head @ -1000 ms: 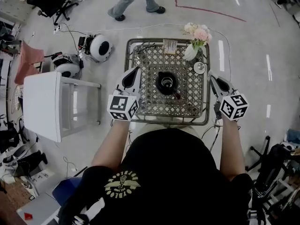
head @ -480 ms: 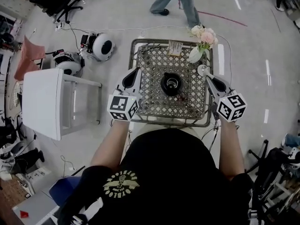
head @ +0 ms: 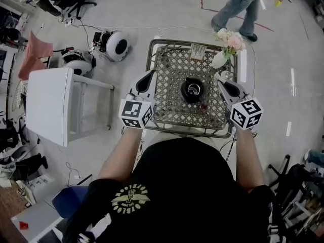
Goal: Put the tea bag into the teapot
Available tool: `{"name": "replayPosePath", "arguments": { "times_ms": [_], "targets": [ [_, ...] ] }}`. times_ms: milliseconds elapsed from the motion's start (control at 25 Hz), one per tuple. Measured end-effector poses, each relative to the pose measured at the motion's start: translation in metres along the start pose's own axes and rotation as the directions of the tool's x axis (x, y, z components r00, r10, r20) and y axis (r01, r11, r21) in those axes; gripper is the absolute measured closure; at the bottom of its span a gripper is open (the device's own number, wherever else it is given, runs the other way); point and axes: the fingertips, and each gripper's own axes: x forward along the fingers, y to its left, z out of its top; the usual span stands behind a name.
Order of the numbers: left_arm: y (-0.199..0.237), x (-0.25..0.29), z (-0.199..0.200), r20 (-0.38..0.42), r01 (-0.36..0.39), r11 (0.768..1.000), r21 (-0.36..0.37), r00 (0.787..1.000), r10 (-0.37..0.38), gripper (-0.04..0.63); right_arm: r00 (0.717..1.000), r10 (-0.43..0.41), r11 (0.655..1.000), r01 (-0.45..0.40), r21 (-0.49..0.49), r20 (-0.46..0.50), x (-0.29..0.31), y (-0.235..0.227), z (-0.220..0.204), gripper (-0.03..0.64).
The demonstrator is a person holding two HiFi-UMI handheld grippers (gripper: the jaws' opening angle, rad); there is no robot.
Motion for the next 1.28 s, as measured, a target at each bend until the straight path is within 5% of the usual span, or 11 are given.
{"name": "replayPosePath", "arguments": {
  "times_ms": [480, 640, 1280],
  "targets": [
    [0.014, -0.003, 0.001, -0.006, 0.000, 1.000, 0.011, 1.000, 0.000, 0.586, 0.995, 0.101, 0.995, -0.101, -0.021, -0.010, 0.033, 0.038, 0.005, 0.595],
    [0.020, -0.003, -0.002, -0.010, 0.003, 1.000, 0.009, 1.000, -0.003, 0.586, 0.992, 0.125, 0.992, -0.125, -0.020, -0.013, 0.036, 0.042, 0.005, 0.515],
    [0.024, 0.006, -0.011, -0.011, 0.049, 0.999, -0.016, 0.999, -0.049, 0.586, 0.998, 0.058, 0.998, -0.058, -0.036, -0.002, 0.029, 0.035, 0.012, 0.515]
  ]
}}
